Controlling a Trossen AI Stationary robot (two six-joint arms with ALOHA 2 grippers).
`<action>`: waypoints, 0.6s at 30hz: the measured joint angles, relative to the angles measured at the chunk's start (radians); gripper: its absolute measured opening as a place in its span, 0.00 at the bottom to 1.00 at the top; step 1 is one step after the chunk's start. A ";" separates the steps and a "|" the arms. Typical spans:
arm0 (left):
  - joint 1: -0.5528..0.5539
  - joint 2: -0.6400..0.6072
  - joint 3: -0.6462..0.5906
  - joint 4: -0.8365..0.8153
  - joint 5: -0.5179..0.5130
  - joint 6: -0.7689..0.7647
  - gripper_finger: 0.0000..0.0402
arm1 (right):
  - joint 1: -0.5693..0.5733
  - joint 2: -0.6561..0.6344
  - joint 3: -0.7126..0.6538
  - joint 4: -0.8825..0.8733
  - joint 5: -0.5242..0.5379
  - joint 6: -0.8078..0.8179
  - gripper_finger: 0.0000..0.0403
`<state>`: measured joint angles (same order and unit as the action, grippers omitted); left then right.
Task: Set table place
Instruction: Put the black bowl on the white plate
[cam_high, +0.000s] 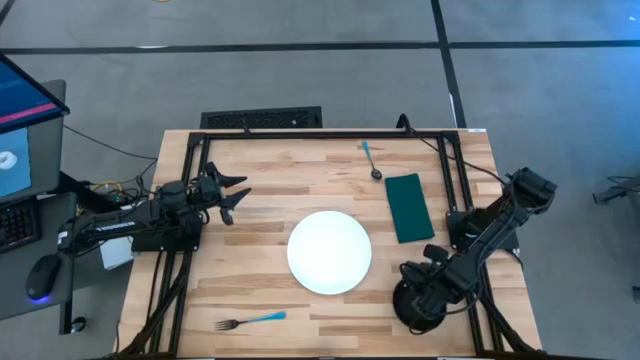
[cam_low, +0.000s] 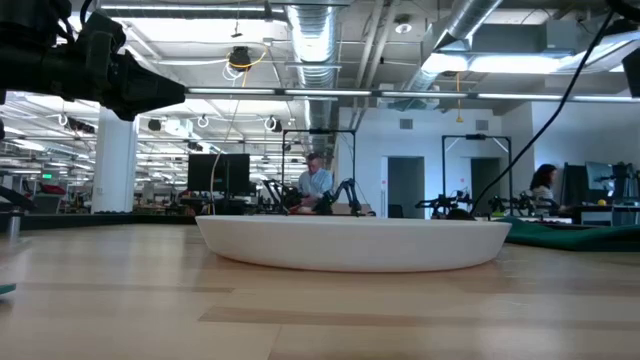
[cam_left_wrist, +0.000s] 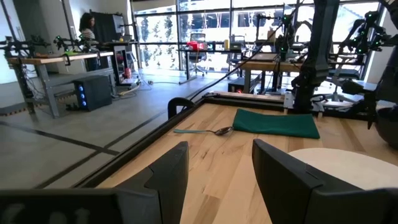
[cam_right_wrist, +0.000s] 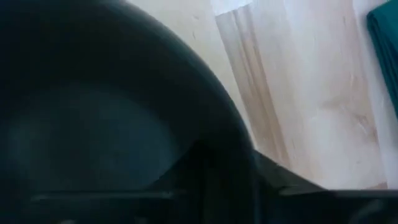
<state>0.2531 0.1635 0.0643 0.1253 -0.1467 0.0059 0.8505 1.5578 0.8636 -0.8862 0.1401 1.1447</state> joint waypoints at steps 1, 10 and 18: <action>0.000 0.000 0.000 0.000 0.000 0.000 0.42 | 0.000 -0.002 0.002 0.003 -0.001 0.000 0.19; 0.000 0.000 0.000 -0.001 0.000 0.001 0.42 | -0.020 -0.009 0.005 0.056 -0.012 0.007 0.06; 0.000 0.000 0.000 -0.010 0.000 0.008 0.42 | -0.118 -0.158 -0.006 0.011 0.007 -0.047 0.06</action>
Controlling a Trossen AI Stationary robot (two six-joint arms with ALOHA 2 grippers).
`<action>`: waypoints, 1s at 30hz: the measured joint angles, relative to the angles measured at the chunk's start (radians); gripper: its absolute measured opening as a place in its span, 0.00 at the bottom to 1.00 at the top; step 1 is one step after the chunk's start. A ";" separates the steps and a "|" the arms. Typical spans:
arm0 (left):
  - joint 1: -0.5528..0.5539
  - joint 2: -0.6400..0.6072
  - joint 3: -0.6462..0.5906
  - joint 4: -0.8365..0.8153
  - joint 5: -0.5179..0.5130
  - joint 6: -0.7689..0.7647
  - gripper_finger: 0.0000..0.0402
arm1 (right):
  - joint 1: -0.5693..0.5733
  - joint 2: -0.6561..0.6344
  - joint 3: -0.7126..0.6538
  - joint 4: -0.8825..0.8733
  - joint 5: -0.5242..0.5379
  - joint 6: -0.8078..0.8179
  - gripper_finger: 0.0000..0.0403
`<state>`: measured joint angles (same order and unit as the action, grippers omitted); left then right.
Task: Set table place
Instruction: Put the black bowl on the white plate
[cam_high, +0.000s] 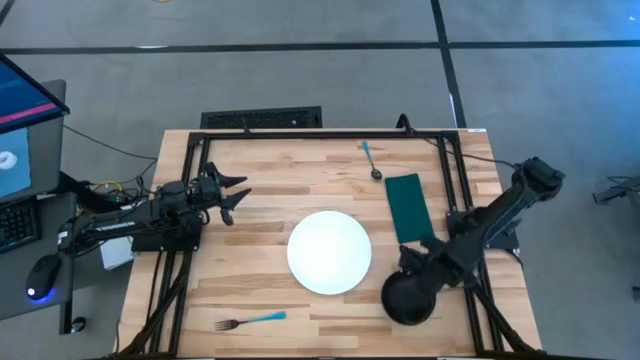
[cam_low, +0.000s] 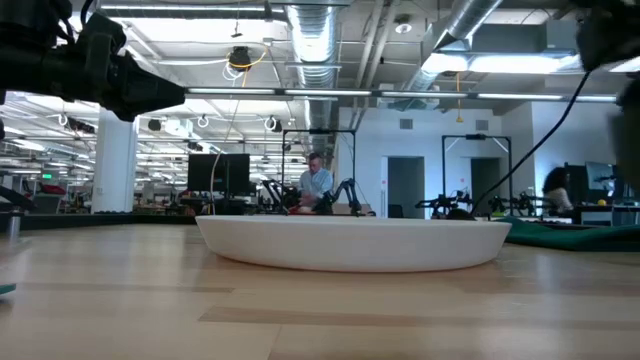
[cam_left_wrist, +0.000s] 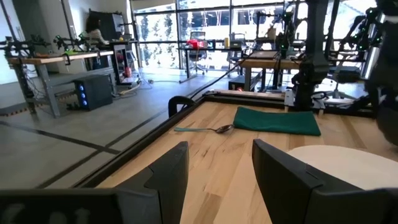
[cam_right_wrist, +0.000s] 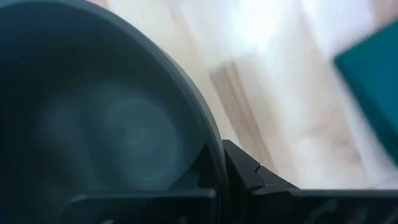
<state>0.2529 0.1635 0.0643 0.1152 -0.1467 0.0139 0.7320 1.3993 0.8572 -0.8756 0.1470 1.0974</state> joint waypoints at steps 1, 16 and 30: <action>0.000 0.000 0.000 -0.001 0.000 0.000 0.42 | -0.022 -0.028 0.008 -0.011 0.005 -0.024 0.06; 0.000 0.000 0.000 -0.028 0.000 0.003 0.42 | -0.602 -0.024 0.306 -0.138 -0.114 -0.780 0.06; 0.000 0.000 0.000 -0.085 0.001 0.000 0.42 | -0.707 0.404 0.625 -0.043 -0.320 -1.230 0.06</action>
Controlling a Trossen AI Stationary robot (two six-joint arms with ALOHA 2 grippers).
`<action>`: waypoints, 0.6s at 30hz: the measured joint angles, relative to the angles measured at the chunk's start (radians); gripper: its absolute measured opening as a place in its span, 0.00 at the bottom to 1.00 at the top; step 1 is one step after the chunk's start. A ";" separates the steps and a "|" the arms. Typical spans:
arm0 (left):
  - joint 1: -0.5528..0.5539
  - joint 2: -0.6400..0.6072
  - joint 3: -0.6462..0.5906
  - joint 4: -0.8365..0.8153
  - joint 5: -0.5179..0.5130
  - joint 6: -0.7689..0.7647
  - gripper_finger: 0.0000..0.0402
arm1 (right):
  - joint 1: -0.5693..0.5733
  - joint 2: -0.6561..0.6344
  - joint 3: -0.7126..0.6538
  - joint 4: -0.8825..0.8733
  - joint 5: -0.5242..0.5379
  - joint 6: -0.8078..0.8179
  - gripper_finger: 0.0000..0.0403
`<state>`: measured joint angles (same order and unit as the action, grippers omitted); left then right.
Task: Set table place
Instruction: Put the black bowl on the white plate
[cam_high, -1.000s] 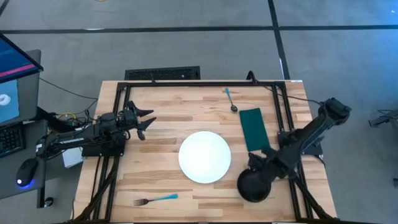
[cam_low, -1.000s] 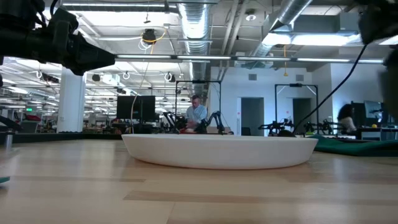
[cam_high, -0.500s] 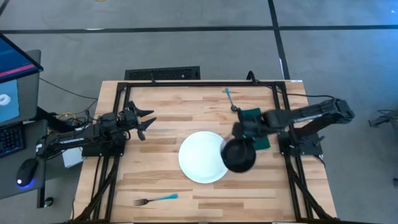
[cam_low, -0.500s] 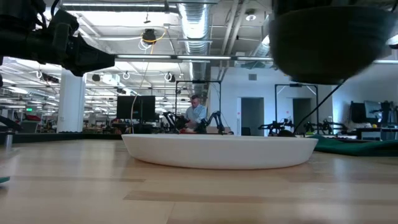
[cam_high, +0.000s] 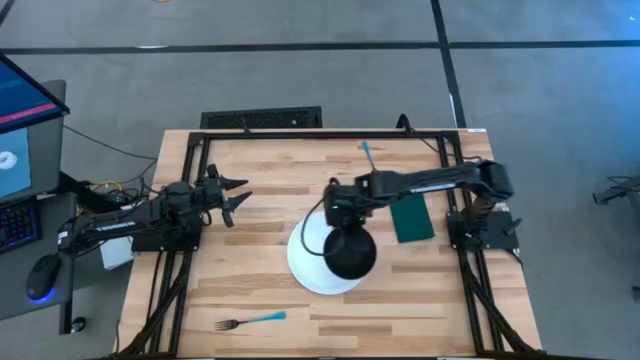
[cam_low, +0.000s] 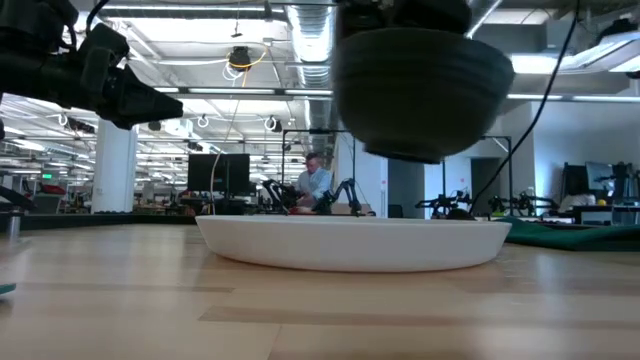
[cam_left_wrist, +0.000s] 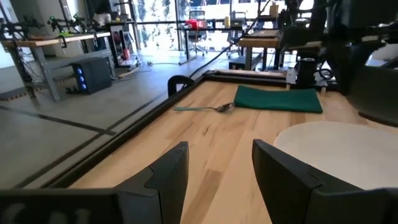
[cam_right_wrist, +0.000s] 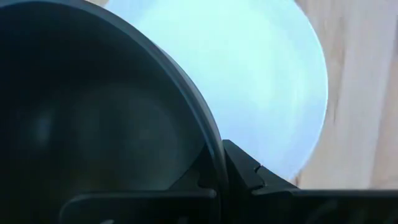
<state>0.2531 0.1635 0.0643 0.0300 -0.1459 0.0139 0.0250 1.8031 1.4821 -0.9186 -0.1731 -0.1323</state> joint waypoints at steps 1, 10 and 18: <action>0.000 0.000 0.000 -0.005 0.001 -0.003 0.42 | 0.002 0.024 0.020 0.008 -0.009 -0.016 0.06; 0.000 0.000 0.000 -0.128 0.002 -0.018 0.42 | -0.001 0.195 0.105 0.042 -0.063 -0.113 0.06; 0.000 0.000 0.001 -0.144 0.002 -0.018 0.42 | -0.045 0.235 0.141 0.089 -0.079 -0.114 0.06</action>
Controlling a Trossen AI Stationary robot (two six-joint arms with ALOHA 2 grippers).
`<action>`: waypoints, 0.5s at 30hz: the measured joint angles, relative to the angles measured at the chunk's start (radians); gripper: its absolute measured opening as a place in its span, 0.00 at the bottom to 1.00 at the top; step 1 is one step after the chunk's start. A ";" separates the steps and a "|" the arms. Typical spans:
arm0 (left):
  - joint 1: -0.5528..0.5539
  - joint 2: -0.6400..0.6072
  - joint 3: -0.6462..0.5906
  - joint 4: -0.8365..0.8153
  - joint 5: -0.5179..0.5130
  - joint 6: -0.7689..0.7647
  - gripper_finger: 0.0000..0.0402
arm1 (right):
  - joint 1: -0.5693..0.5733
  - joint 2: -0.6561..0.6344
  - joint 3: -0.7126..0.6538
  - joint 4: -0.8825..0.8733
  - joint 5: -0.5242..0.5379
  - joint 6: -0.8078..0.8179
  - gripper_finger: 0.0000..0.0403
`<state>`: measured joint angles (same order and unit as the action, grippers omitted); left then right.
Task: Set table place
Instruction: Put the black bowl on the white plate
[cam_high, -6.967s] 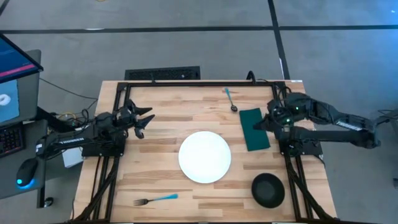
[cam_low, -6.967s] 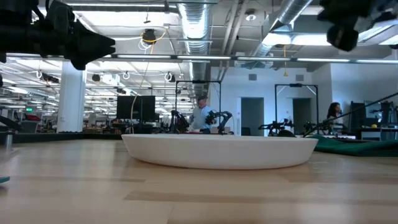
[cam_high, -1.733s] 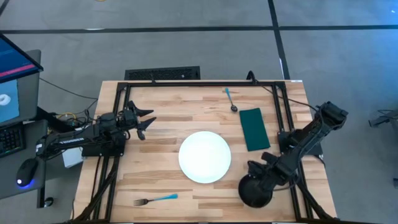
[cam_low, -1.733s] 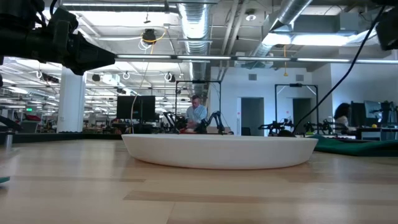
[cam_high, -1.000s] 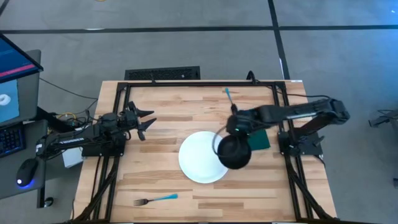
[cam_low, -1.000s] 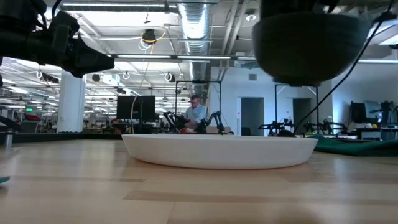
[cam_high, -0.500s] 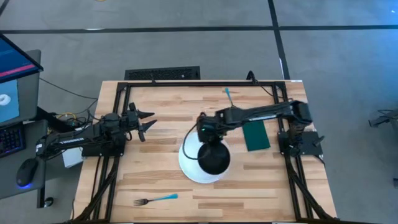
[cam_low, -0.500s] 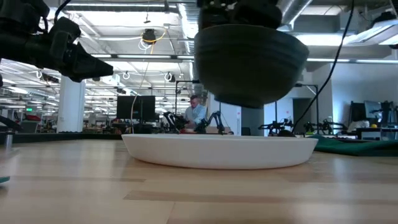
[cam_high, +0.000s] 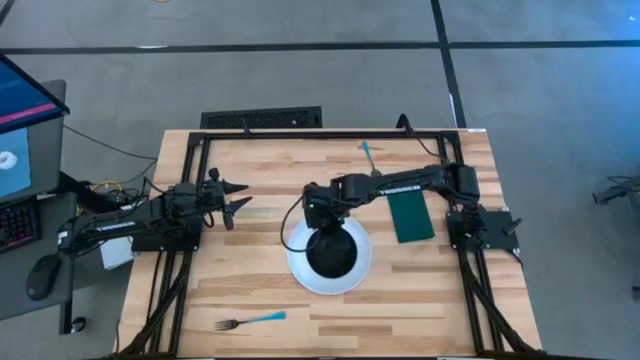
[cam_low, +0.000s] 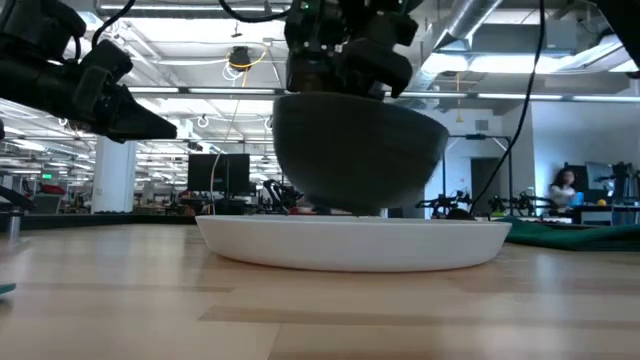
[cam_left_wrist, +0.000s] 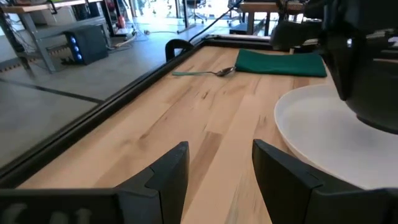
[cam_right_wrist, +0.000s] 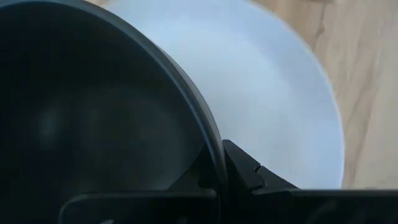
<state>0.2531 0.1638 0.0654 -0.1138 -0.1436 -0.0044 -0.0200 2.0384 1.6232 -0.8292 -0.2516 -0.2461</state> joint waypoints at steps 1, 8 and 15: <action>0.000 0.000 0.000 0.000 0.000 0.000 0.42 | -0.007 0.000 0.002 0.009 -0.010 0.001 0.06; 0.000 0.000 0.000 0.000 -0.001 0.000 0.42 | -0.041 0.009 0.003 0.008 -0.029 0.018 0.06; 0.000 0.000 0.000 0.000 -0.002 -0.008 0.42 | -0.039 0.069 0.002 -0.022 -0.037 0.011 0.06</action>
<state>0.2527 0.1635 0.0654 -0.1135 -0.1454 -0.0120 -0.0589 2.1078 1.6255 -0.8507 -0.2884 -0.2353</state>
